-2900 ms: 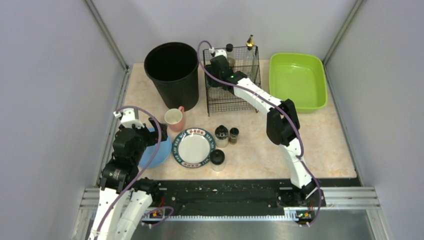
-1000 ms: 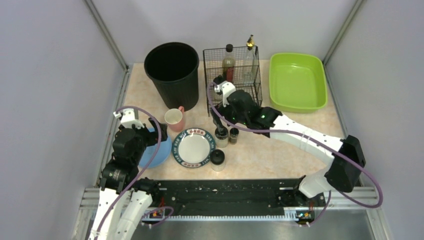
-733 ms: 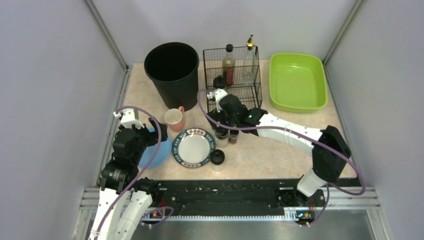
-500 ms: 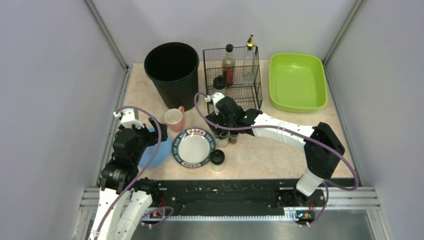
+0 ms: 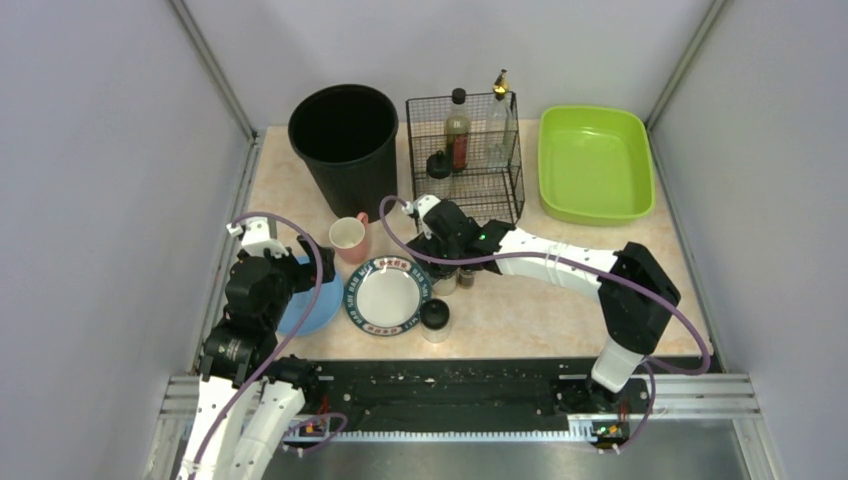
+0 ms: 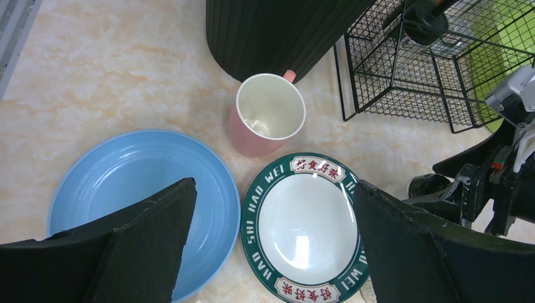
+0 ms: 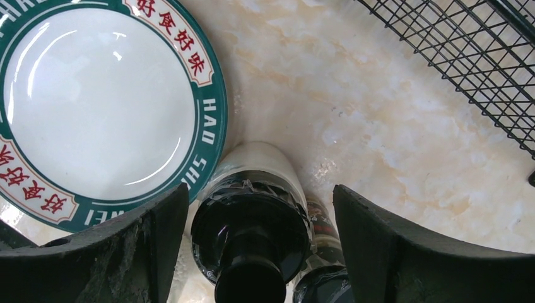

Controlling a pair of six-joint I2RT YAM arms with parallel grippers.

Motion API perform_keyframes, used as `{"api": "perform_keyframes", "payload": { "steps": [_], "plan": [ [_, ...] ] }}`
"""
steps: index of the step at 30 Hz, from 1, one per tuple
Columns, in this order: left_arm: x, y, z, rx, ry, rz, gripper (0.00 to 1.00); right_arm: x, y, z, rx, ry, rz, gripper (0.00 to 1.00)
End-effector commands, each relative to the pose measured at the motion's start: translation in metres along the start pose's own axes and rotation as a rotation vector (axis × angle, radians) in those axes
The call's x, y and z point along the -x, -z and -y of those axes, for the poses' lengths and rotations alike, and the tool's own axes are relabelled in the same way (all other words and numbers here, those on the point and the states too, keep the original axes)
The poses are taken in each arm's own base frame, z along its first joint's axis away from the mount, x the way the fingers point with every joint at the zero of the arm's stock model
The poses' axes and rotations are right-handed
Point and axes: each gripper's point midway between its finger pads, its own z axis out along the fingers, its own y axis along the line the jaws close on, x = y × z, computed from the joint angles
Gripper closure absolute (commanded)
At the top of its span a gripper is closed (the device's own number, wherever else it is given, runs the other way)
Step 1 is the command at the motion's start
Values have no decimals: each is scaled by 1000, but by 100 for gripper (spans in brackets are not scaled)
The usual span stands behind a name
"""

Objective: Clear the kitchen counter

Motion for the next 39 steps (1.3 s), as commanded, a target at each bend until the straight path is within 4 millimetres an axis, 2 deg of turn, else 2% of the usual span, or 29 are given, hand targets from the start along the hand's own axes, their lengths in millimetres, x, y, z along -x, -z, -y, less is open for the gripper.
{"api": "perform_keyframes", "payload": {
  "steps": [1,9,17,23,25,29,39],
  "plan": [
    [3,2,3,-21,-5,15,1,9,6,-9,32,33,9,18],
    [3,3,3,-20,-4,16,1,2,7,-12,35,58,-14,19],
    [3,2,3,-20,-5,15,1,3,6,-15,53,61,-15,33],
    [3,2,3,-22,-5,15,1,13,9,-14,48,65,5,58],
    [2,2,3,-21,-5,14,1,20,12,-13,42,63,23,67],
    [2,2,3,-21,-5,11,1,45,27,-13,45,57,88,74],
    [1,1,4,-23,-7,9,1,119,95,3,-15,56,300,85]
  ]
}}
